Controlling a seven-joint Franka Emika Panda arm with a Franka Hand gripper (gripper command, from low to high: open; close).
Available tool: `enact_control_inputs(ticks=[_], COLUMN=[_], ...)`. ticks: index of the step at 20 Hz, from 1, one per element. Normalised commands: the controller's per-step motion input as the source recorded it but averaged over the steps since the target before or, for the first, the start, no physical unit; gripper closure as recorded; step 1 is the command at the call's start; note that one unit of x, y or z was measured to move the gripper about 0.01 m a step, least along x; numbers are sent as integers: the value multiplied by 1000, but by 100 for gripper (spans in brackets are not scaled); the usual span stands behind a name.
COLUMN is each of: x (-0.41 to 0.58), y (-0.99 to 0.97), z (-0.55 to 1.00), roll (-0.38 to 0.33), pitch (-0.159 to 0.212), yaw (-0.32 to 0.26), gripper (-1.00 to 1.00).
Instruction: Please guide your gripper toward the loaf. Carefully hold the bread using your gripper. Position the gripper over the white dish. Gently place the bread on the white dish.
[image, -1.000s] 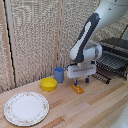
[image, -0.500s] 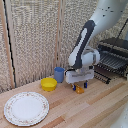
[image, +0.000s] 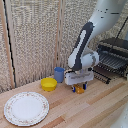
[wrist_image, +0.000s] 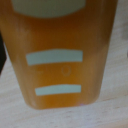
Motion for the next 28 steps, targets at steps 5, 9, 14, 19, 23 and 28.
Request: enact_control_inputs(ticks=[5,9,14,19,23,28], x=[-2,63,97,190,250,309], y=[0,0,0,131,464,765], z=[25,374,818,878,730,495], roll=[9,49,81,65,36,27], pitch=[-57,-119,-77,-28,3,18], yaw=[58,54,28,38,40,23], gripper=[100,100,100,100,100,100])
